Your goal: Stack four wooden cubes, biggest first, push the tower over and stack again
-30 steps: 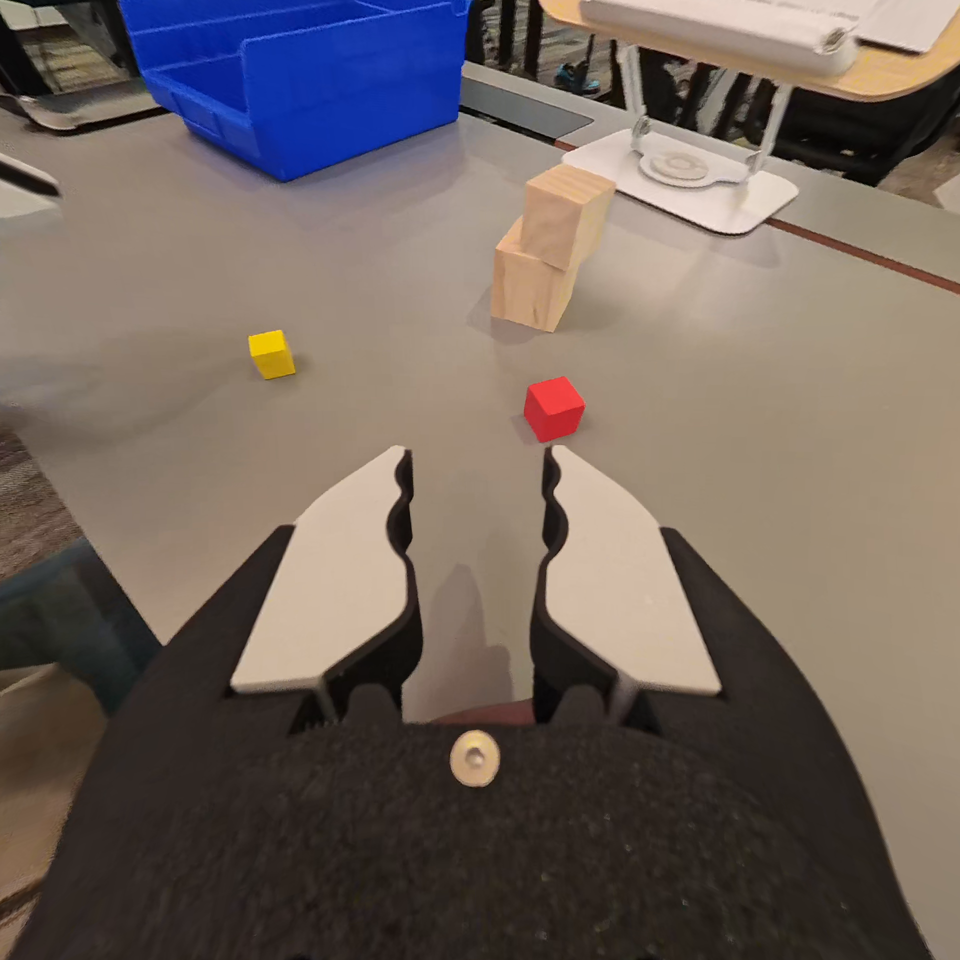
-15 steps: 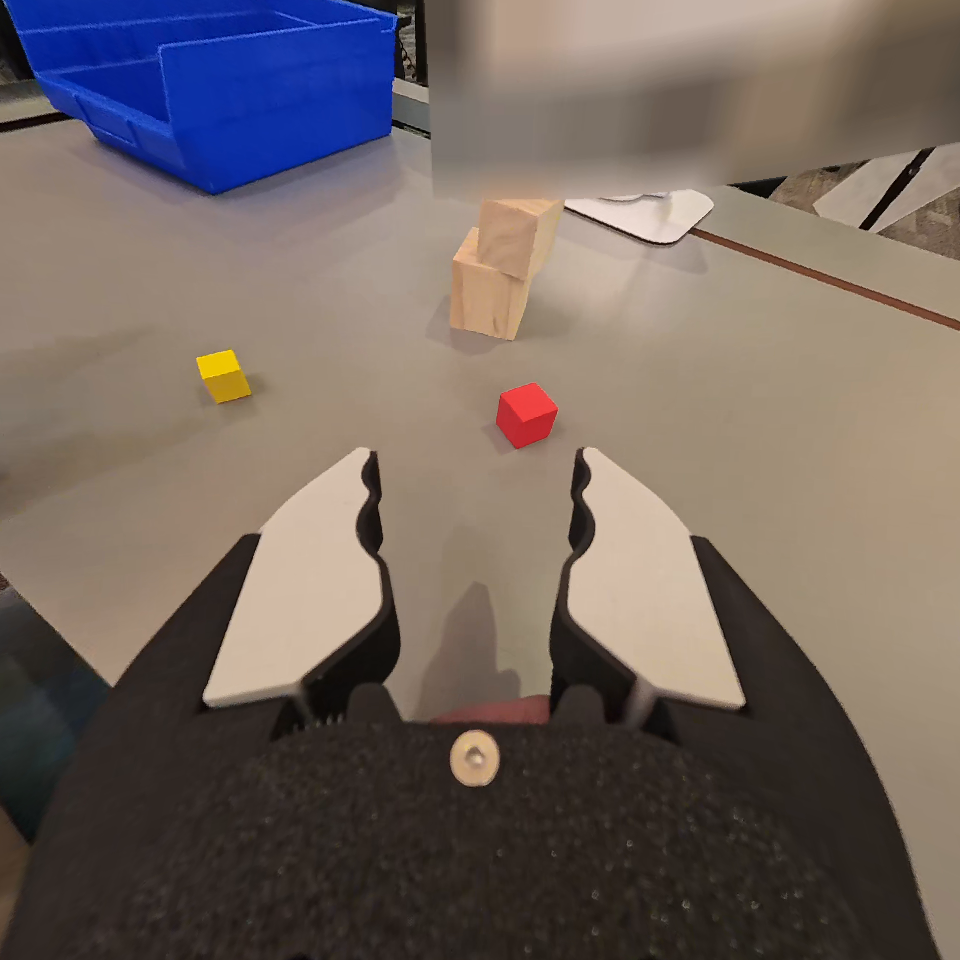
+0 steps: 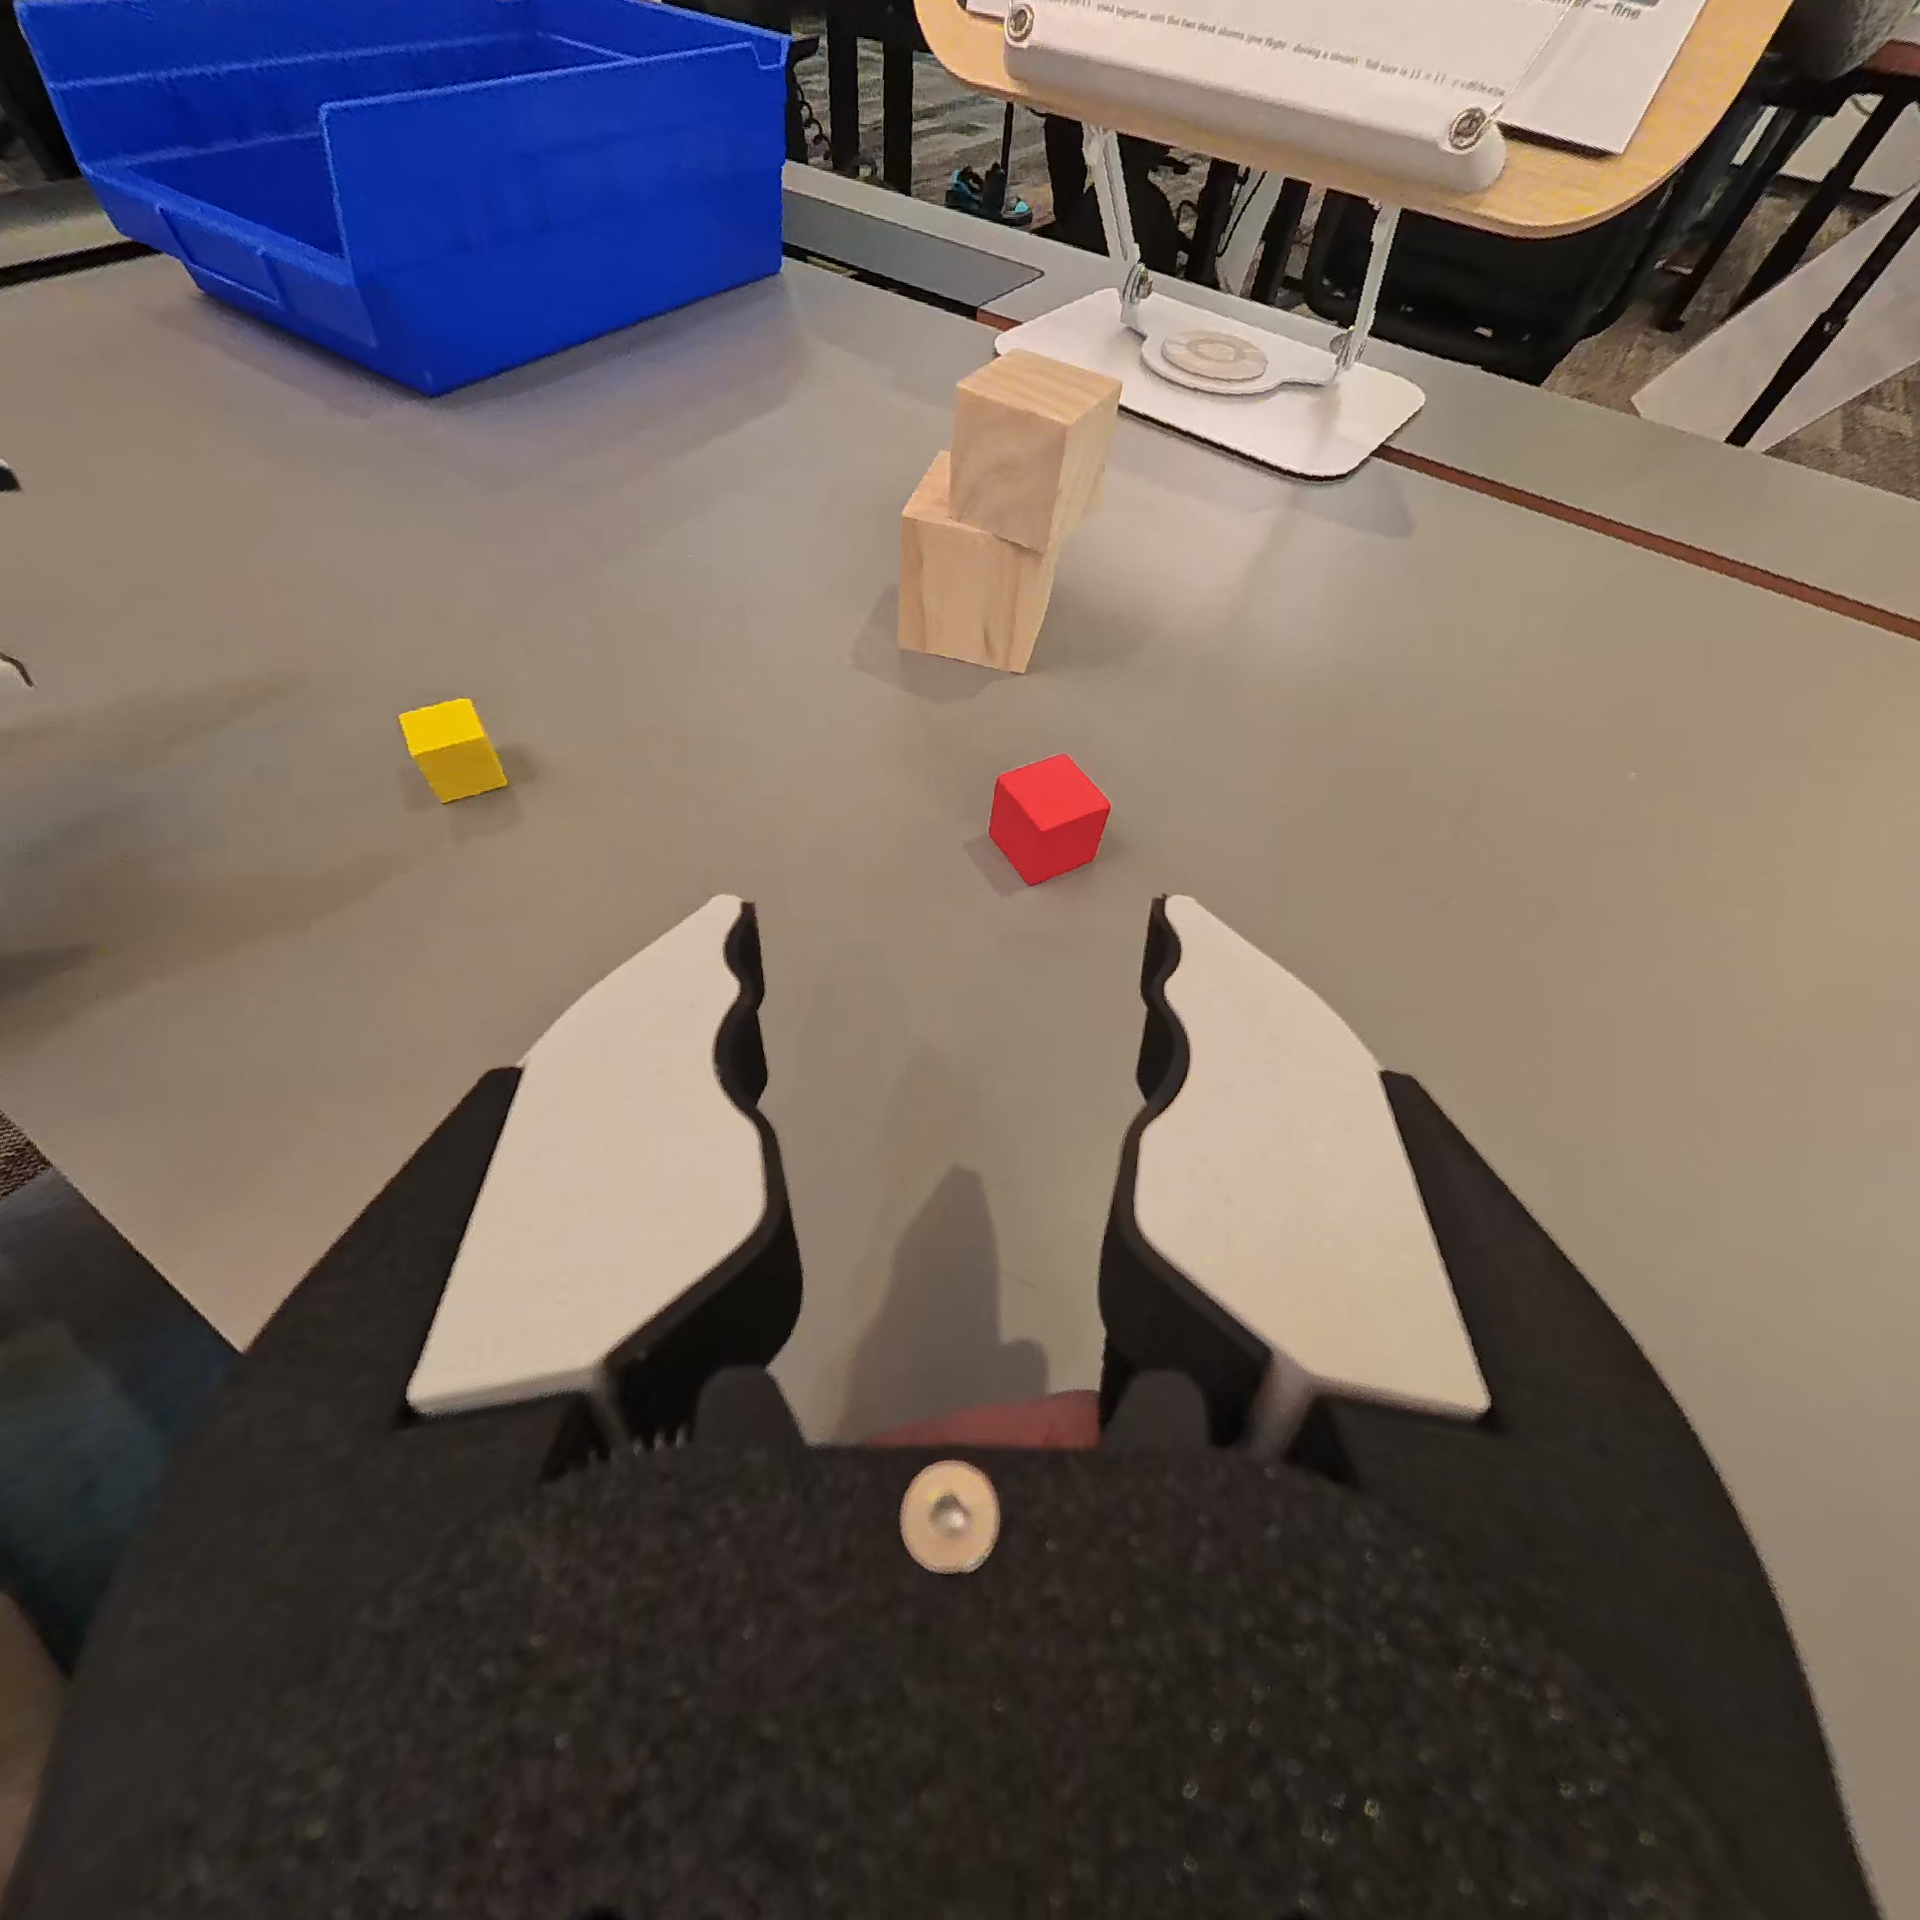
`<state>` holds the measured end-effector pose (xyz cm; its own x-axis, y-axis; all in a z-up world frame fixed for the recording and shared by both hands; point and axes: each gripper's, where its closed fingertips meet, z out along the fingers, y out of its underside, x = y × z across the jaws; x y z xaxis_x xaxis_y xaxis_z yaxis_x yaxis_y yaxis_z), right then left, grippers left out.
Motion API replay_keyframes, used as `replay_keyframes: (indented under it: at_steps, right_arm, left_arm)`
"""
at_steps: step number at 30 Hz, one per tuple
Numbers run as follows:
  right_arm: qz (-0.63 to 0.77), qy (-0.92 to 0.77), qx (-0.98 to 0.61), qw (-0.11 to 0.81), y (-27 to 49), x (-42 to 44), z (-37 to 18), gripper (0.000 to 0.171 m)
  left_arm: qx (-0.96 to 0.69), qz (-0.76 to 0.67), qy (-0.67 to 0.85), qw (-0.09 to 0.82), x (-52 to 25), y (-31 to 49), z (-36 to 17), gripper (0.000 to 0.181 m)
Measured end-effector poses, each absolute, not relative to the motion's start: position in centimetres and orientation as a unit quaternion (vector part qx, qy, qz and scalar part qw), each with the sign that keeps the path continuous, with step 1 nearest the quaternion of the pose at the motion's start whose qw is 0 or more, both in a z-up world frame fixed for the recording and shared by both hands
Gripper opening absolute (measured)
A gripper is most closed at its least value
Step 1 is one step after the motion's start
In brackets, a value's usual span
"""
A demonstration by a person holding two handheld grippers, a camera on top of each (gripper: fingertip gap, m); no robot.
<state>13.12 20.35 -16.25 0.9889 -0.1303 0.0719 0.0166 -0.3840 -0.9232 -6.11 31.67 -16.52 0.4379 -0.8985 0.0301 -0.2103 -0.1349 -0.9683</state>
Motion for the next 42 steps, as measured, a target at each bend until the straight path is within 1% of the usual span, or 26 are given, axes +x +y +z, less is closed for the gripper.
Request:
replay_keyframes:
  at_steps: [5, 9, 11, 15, 19, 22, 23, 24, 25, 26, 28, 31, 33, 41, 42]
  right_arm:
    - [-0.064, 0.032, -0.832, 0.55, 20.4, 13.1, -16.5, 0.07]
    - [-0.058, 0.029, -0.833, 0.549, 20.5, 13.0, -16.6, 0.069]
    - [-0.06, 0.028, -0.833, 0.549, 20.5, 13.2, -16.5, 0.069]
    - [-0.057, 0.026, -0.832, 0.551, 20.7, 13.4, -16.2, 0.068]
    - [-0.05, 0.018, -0.834, 0.549, 21.1, 13.2, -16.3, 0.065]
    - [-0.052, 0.012, -0.838, 0.543, 21.1, 13.1, -16.8, 0.065]
    - [-0.052, 0.011, -0.84, 0.54, 21.1, 13.1, -17.0, 0.064]
    - [-0.051, 0.01, -0.843, 0.536, 21.1, 13.2, -17.3, 0.064]
    - [-0.05, 0.011, -0.845, 0.533, 21.1, 13.2, -17.6, 0.064]
    - [-0.049, 0.012, -0.846, 0.53, 21.0, 13.3, -17.8, 0.064]
    - [-0.045, 0.015, -0.848, 0.528, 20.9, 13.5, -18.1, 0.064]
    - [-0.04, 0.027, -0.847, 0.53, 20.5, 14.1, -18.3, 0.062]
    - [-0.03, 0.037, -0.846, 0.532, 20.3, 14.3, -18.3, 0.061]
    - [-0.033, 0.033, -0.846, 0.532, 20.2, 14.1, -17.9, 0.06]
    - [-0.035, 0.031, -0.846, 0.531, 20.2, 14.1, -17.9, 0.06]
  left_arm:
    - [-0.671, -0.331, 0.432, 0.504, -5.4, 31.6, -16.5, 0.09]
    - [-0.657, -0.325, 0.467, 0.494, -2.6, 33.2, -14.9, 0.091]
    - [-0.642, -0.318, 0.501, 0.486, 0.0, 34.2, -14.0, 0.092]
    - [-0.612, -0.326, 0.575, 0.435, 7.3, 35.4, -13.7, 0.092]
    - [-0.596, -0.279, 0.623, 0.422, 13.9, 38.4, -14.9, 0.095]
    - [-0.587, -0.271, 0.655, 0.391, 17.5, 39.1, -15.9, 0.097]
    - [-0.581, -0.275, 0.664, 0.382, 18.4, 39.1, -16.2, 0.095]
    - [-0.574, -0.281, 0.678, 0.364, 19.1, 38.8, -16.7, 0.088]
    - [-0.568, -0.281, 0.693, 0.344, 19.5, 38.5, -17.3, 0.07]
    - [-0.564, -0.277, 0.702, 0.334, 19.7, 38.5, -17.7, 0.06]
    - [-0.564, -0.286, 0.705, 0.322, 19.7, 38.5, -17.4, 0.06]
    - [-0.58, -0.284, 0.677, 0.352, 19.2, 39.9, -16.1, 0.059]
    - [-0.597, -0.284, 0.664, 0.349, 18.7, 40.6, -16.0, 0.059]
    - [-0.634, -0.27, 0.646, 0.327, 18.6, 40.4, -17.6, 0.06]
    - [-0.637, -0.266, 0.641, 0.335, 18.7, 40.6, -17.6, 0.059]
